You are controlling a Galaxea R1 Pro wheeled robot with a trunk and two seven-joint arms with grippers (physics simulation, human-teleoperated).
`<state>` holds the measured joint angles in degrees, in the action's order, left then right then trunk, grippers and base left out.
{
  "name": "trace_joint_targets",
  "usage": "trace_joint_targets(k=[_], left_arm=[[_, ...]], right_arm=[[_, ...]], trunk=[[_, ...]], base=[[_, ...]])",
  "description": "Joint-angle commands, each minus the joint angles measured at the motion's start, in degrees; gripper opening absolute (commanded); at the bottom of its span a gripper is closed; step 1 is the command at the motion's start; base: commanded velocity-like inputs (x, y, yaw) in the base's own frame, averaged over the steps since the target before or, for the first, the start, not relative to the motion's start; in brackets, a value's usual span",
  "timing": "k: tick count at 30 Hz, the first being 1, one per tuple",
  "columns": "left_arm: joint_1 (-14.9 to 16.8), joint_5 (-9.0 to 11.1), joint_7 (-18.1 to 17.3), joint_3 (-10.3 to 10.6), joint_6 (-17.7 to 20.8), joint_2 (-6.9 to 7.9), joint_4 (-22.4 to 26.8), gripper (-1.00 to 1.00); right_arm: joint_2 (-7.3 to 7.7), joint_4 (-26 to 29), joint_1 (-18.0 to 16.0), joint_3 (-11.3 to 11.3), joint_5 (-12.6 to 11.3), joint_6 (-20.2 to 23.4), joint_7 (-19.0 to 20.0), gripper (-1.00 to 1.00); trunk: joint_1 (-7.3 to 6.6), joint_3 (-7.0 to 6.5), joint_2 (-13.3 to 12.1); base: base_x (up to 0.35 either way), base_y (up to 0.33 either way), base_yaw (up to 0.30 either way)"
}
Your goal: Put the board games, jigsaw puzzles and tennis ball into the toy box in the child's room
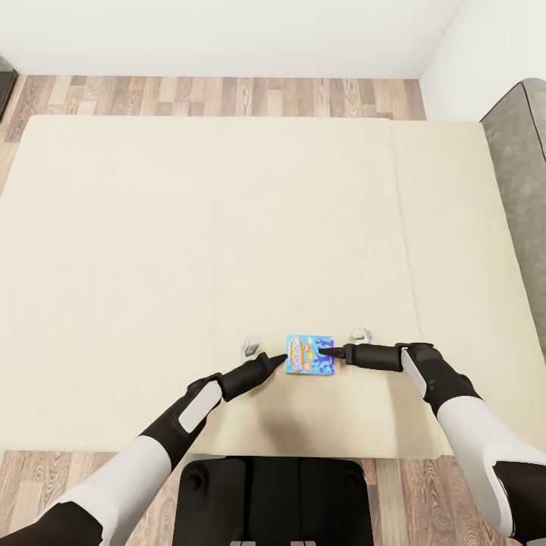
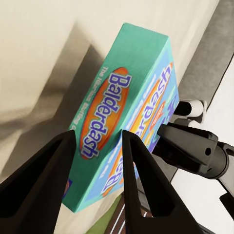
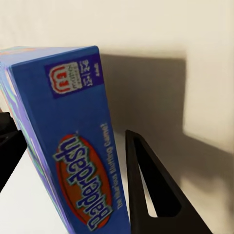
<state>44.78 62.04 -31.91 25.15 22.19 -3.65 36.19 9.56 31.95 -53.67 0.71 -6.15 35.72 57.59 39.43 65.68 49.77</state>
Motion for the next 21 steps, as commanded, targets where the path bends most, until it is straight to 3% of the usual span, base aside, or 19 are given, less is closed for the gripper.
trace_joint_targets(k=[1, 8, 9, 21], left_arm=[[0.04, 0.87, -0.08, 0.16, 0.66, -0.05, 0.02, -1.00], [0.04, 0.82, -0.08, 0.20, 0.56, -0.04, 0.02, -1.00], [0.04, 0.82, -0.08, 0.21, 0.55, -0.04, 0.02, 1.00], [0.04, 0.80, -0.08, 0.20, 0.57, -0.01, 0.02, 1.00]], right_arm=[[-0.01, -0.04, 0.06, -0.19, -0.27, 1.02, -0.81, -1.00], [-0.03, -0.04, 0.06, -0.14, -0.28, 1.02, -0.81, -1.00], [-0.02, -0.04, 0.06, -0.13, -0.27, 1.02, -0.81, -1.00], [0.02, -0.04, 0.06, -0.16, -0.29, 1.02, -0.74, -1.00]], trunk=[[1.07, 0.03, 0.03], [1.07, 0.03, 0.03], [1.07, 0.03, 0.03], [1.07, 0.03, 0.03]], base=[[0.000, 0.000, 0.000], [0.000, 0.000, 0.000], [0.000, 0.000, 0.000], [0.000, 0.000, 0.000]])
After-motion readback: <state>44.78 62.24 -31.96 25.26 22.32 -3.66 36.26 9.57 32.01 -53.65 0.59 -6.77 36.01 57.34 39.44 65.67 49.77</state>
